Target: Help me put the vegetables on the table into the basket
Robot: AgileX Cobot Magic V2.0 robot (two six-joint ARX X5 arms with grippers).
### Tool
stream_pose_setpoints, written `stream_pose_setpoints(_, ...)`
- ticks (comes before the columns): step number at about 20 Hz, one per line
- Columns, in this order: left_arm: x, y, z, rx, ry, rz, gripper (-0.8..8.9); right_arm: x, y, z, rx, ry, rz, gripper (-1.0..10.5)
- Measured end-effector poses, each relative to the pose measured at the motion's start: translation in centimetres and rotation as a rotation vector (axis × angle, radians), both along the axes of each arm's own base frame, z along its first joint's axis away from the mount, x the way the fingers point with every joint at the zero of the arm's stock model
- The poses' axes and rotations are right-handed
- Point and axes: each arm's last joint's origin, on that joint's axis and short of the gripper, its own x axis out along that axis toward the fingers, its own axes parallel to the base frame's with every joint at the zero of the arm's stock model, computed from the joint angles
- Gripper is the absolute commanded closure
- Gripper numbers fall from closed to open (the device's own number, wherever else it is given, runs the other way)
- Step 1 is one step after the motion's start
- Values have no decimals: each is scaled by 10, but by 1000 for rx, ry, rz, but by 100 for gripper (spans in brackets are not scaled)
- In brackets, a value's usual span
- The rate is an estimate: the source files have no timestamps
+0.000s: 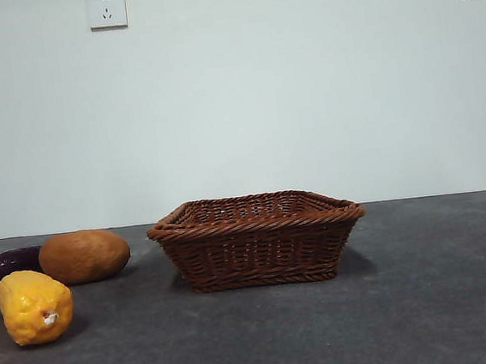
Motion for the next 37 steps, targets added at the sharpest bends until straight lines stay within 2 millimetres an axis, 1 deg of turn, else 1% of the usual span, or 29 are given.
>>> stream_pose_setpoints(3, 11, -1, -4, -22, 59, 21, 130, 46, 9, -2, 0, 104, 18, 317)
stream_pose_setpoints(7, 31, -1, -12, -20, 141, 48, 131, 111, 35, -14, -23, 225, 73, 317)
stream_pose_setpoints(10, 40, -2, -16, -21, 176, 53, 131, 154, 59, -33, -72, 298, 90, 318)
stream_pose_setpoints(13, 44, -2, -18, -20, 191, 53, 131, 187, 81, -64, -124, 401, 104, 318)
stream_pose_setpoints(15, 44, -2, -18, -20, 191, 53, 131, 201, 92, -86, -180, 454, 92, 320)
stream_pose_setpoints(17, 44, -2, -18, -20, 191, 53, 131, 211, 99, -103, -228, 486, 75, 321)
stream_pose_setpoints(23, 44, -2, -18, -20, 190, 53, 131, 237, 110, -143, -246, 512, 49, 324)
stream_pose_setpoints(25, 44, -2, -18, -20, 190, 53, 131, 245, 112, -158, -252, 528, 42, 398)
stream_pose_setpoints(27, 44, -2, -18, -20, 190, 53, 131, 250, 114, -168, -253, 533, 43, 419)
stream_pose_setpoints(30, 44, -2, -18, -20, 190, 53, 130, 253, 117, -172, -246, 520, 42, 421)
stream_pose_setpoints(32, 44, -2, -18, -19, 190, 54, 131, 255, 118, -171, -237, 496, 26, 518)
stream_pose_setpoints(33, 44, -2, -18, -15, 190, 61, 131, 256, 118, -171, -232, 489, 20, 545)
stream_pose_setpoints(37, 44, -2, -18, -10, 190, 70, 131, 257, 118, -171, -225, 487, 2, 542)
